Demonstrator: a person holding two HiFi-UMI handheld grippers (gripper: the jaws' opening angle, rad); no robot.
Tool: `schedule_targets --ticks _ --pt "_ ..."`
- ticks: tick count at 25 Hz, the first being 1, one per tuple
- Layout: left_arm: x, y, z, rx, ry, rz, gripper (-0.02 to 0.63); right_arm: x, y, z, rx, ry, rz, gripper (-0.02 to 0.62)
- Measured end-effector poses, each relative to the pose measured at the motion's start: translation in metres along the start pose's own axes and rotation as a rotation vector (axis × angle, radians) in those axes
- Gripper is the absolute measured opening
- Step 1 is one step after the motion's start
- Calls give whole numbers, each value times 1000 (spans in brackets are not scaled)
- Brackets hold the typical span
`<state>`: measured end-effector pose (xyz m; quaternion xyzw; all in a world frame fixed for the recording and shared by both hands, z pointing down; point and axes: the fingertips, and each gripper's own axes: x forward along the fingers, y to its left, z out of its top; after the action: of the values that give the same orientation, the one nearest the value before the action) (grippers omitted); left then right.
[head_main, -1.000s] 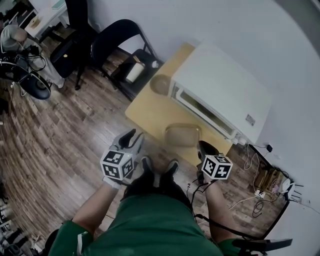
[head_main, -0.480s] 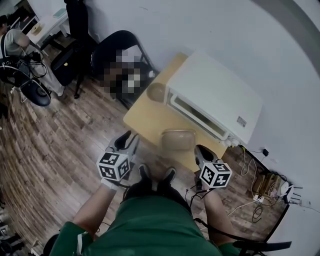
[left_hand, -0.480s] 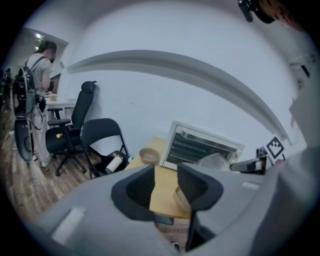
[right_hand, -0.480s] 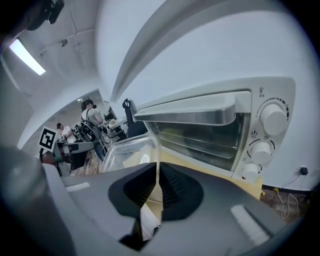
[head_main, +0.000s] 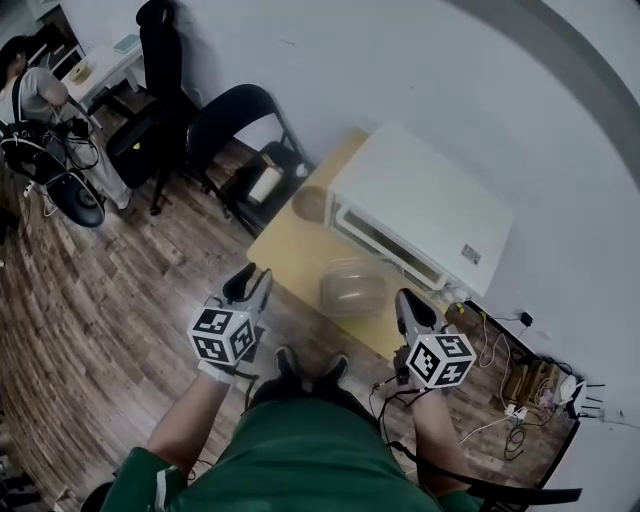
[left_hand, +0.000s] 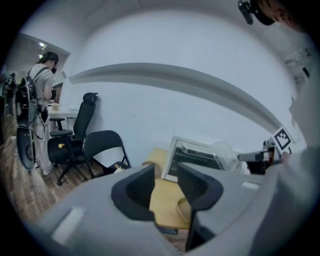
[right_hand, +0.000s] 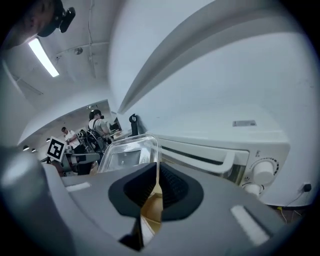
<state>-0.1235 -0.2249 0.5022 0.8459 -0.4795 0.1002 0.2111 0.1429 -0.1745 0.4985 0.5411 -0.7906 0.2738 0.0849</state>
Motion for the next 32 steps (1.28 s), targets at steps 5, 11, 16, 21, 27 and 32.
schedule_targets --ticks 5,11,16,21,27,32 --pt "-5 -3 12 10 -23 4 138 -10 2 26 -12 -56 5 17" --pt "-13 -4 22 12 -44 7 138 -21 -3 49 -9 -106 -11 15" --pt "-19 0 30 11 -60 17 138 -30 -7 70 23 -154 -15 15" --pt "-24 5 35 11 -74 24 135 -41 0 96 52 -227 7 16" --pt "-27 4 46 13 -91 24 135 -61 5 134 65 -342 37 16" --pt "-27 1 52 16 -104 18 133 -78 8 155 63 -419 54 17"
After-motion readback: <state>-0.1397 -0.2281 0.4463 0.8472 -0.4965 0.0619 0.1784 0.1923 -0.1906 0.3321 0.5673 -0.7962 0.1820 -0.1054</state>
